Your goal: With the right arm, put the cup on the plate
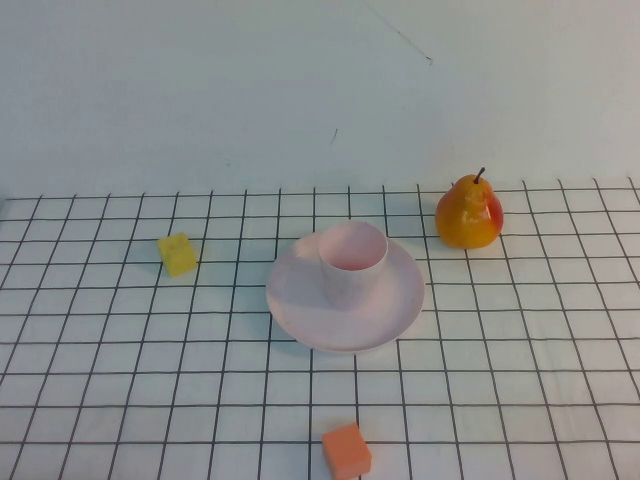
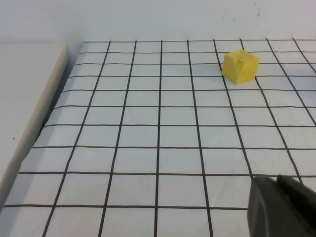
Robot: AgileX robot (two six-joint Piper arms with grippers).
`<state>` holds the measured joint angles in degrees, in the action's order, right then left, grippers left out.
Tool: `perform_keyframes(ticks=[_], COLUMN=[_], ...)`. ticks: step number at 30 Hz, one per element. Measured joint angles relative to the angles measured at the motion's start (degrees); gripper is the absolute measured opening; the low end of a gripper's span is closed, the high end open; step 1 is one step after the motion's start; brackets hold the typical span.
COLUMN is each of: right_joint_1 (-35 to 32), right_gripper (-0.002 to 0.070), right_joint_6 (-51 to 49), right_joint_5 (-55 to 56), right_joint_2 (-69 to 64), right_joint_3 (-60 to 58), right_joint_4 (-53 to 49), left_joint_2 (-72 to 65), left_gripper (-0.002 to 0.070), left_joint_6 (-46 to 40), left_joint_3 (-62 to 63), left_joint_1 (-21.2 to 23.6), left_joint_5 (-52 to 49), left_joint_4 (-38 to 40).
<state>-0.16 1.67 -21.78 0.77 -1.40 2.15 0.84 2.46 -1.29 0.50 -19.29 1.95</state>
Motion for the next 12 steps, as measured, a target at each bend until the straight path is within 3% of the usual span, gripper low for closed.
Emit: perform_keyframes(ticks=[12], right_joint_1=[0.0], right_gripper=[0.0001], right_joint_6=[-0.4], right_joint_5=[0.0], right_joint_2=[0.0], right_joint_3=[0.0], right_joint_4=[-0.5], left_joint_2=[0.0], left_gripper=[-0.0003], left_joint_6=[0.0], left_joint_3=[0.0], left_joint_1=[0.0], left_joint_5=[0.0], left_joint_4=[0.0])
